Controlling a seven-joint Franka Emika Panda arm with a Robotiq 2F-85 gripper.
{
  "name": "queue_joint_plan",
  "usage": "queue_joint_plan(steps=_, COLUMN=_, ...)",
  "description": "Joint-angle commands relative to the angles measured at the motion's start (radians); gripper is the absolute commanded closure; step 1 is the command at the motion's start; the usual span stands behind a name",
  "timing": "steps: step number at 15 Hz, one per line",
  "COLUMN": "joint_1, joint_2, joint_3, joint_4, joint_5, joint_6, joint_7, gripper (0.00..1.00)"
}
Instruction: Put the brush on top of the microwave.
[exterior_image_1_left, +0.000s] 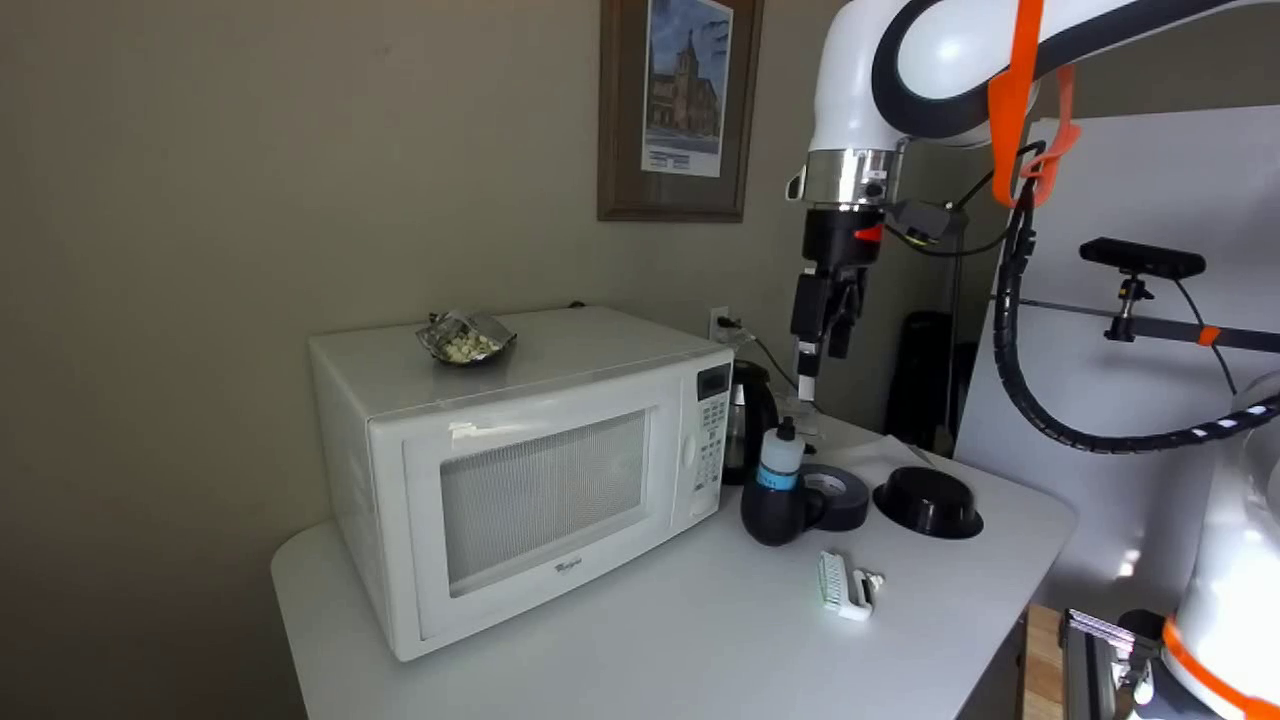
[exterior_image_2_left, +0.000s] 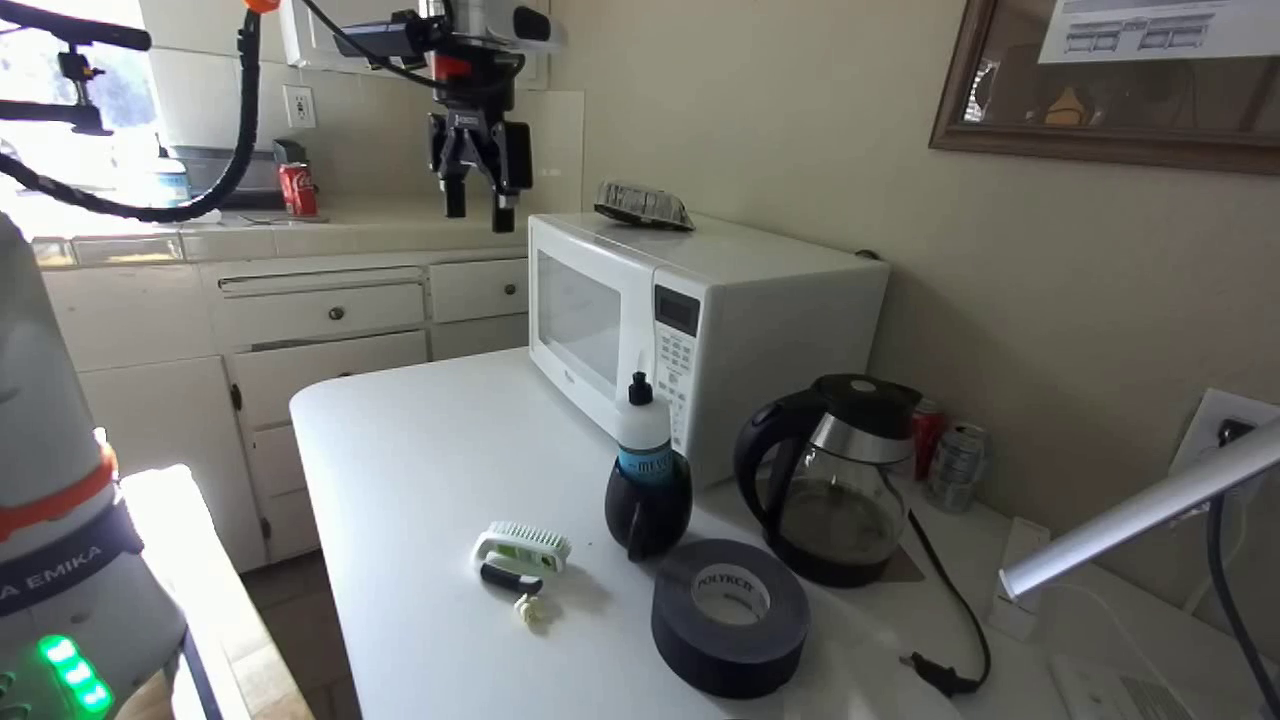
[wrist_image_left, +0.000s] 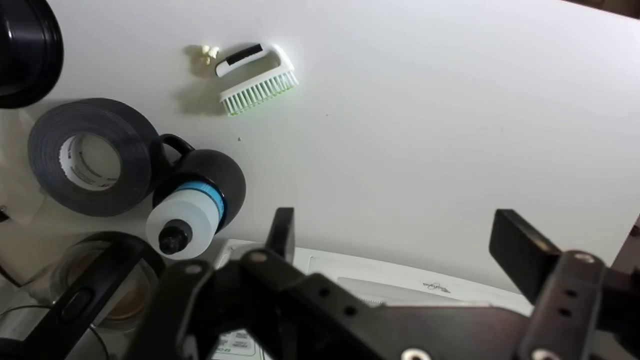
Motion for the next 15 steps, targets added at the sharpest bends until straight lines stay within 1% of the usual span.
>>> queue_joint_plan(steps=1, joint_1=0.002, joint_2=0.0, joint_3=-0.002, joint_4=0.002, joint_5=-0.001, joint_6=-0.002, joint_7=0.001, gripper=0.0)
queue_joint_plan(steps=11, joint_1=0.002, joint_2=0.0, joint_3=-0.002, joint_4=0.002, joint_5=-0.001, joint_6=-0.002, joint_7=0.001, gripper=0.0)
queue_joint_plan(steps=13, joint_1=0.002, joint_2=0.011, joint_3=-0.011, joint_4=0.002, joint_5=0.02, joint_6=-0.016, joint_7=0.008, gripper=0.0)
queue_joint_plan(steps=15, joint_1=-0.007, joint_2=0.017, joint_3=-0.017, joint_4=-0.011, joint_5=0.03, joint_6=-0.005, joint_7=0.029, gripper=0.0)
